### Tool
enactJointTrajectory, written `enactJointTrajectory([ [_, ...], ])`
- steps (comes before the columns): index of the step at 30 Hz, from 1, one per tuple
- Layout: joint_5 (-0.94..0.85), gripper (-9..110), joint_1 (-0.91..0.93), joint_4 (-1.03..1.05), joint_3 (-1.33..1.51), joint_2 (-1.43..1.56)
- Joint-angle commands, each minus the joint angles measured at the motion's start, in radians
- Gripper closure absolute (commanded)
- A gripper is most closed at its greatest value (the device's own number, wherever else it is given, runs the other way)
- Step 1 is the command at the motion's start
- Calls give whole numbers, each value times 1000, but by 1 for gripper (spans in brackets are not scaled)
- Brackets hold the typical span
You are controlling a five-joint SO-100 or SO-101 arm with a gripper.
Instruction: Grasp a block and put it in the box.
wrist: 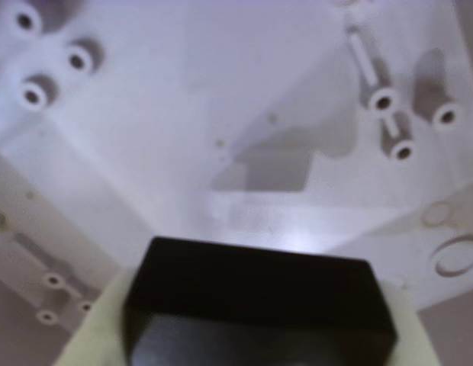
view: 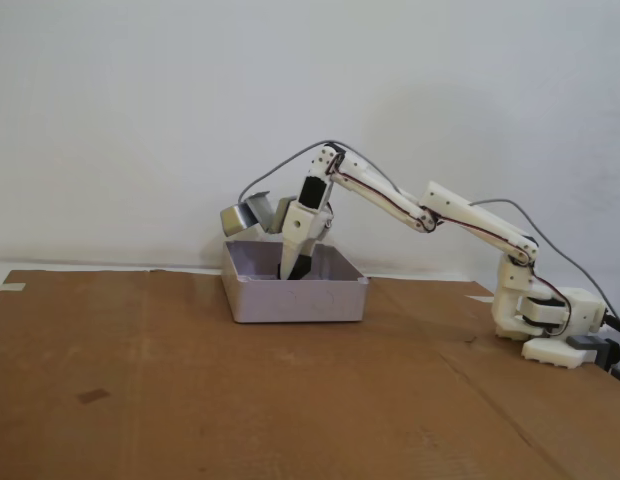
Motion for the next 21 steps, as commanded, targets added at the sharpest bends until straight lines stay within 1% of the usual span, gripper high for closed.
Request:
enactJointTrajectory([
  [1,-8,69,-18,38,-104,72],
  [6,-8,68,-18,40,-104,72],
  [11,-8,59,-18,32,-106,72],
  [21,-8,58,-18,26,-112,74],
])
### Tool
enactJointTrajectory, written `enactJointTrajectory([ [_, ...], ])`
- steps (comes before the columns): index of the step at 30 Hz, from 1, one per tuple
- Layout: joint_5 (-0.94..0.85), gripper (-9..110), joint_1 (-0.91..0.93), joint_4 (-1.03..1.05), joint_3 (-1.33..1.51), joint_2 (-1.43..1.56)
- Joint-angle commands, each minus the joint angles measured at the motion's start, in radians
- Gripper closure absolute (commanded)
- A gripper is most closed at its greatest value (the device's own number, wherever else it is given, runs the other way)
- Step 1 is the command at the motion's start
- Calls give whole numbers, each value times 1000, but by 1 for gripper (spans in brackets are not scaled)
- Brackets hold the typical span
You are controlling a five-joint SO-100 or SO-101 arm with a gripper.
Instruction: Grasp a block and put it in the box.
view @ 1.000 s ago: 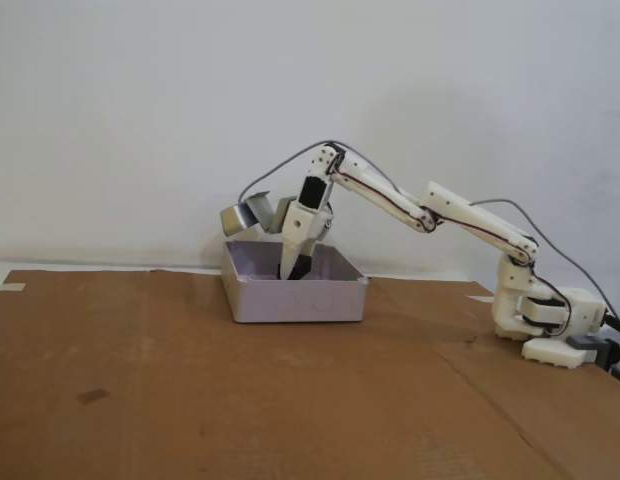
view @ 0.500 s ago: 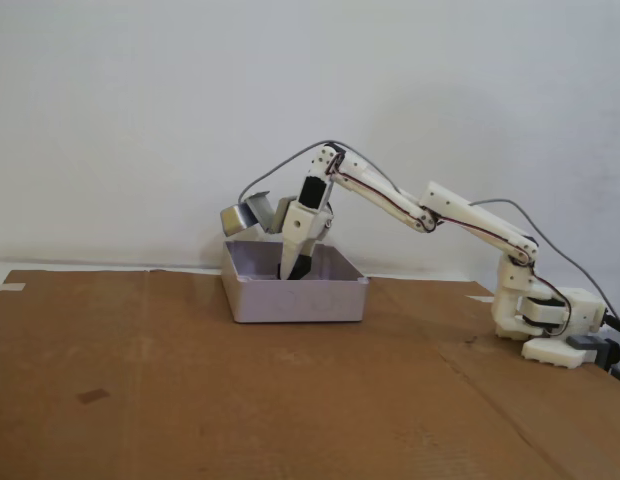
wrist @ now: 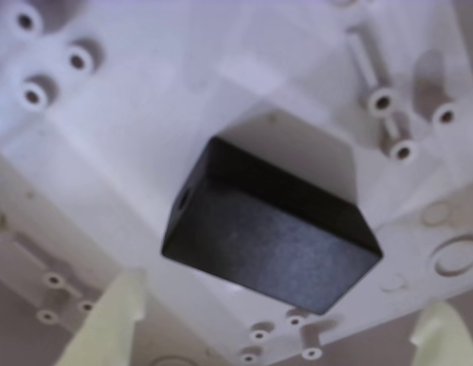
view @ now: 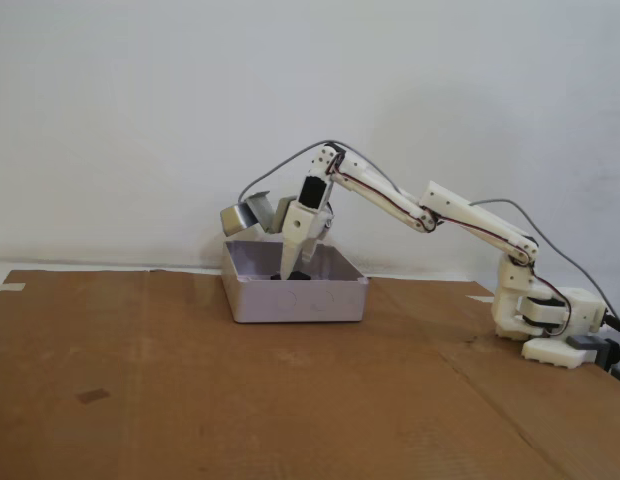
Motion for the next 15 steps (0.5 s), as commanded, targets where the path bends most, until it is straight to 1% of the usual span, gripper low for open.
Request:
enactJointTrajectory([
  [1,-8,58,-18,26,-114,74],
  [15,-9,58,-18,23,-114,124],
])
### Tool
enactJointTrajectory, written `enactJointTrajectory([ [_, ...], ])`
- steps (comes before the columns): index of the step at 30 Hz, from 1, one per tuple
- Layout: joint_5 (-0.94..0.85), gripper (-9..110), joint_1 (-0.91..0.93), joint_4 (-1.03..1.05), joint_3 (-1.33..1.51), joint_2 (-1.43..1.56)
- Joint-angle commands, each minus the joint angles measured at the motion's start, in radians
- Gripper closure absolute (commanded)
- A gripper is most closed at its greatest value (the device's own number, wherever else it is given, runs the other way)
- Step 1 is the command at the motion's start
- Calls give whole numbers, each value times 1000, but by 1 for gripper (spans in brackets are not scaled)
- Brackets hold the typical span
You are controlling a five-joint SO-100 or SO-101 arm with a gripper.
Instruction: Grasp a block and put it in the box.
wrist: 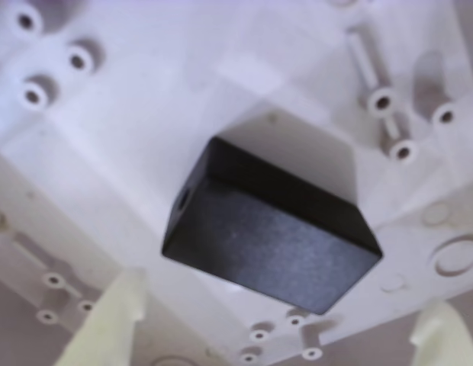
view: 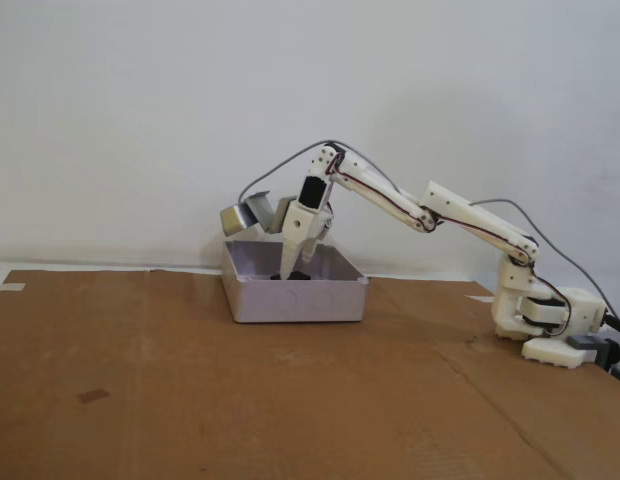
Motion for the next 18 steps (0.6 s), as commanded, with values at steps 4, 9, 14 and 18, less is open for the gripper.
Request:
enactJointTrajectory([
  [4,-9,58,-18,23,-112,164],
  [9,-9,58,-18,20,-112,190],
  [14,-9,58,-20,-40,-110,219],
  [18,-9,58,-20,-55,-109,245],
])
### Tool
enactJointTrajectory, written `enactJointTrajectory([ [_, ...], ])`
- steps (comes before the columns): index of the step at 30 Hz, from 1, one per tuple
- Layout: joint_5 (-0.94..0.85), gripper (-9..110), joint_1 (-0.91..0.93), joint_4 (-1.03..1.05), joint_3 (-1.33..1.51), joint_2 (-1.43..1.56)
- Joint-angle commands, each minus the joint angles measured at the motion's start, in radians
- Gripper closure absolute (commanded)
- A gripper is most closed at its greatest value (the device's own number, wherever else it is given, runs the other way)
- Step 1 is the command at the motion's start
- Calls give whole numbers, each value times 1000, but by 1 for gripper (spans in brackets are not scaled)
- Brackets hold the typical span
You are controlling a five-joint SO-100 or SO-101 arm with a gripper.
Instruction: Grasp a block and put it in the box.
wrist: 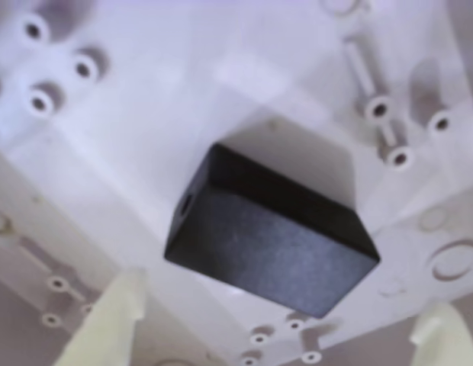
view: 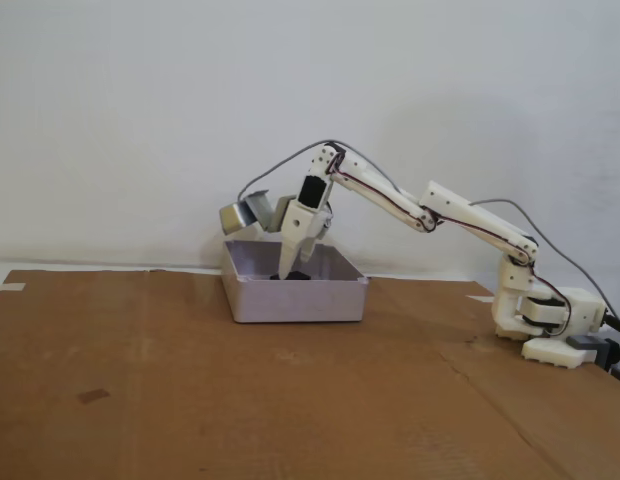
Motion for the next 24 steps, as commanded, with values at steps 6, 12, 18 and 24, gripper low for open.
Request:
enactJointTrajectory([
  [6,-9,58,-20,-29,-112,256],
  [12,-9,58,-35,-29,-110,295],
  [18,-9,58,-57,-31,-110,331],
  [24,-9,58,-92,-43,-107,351],
])
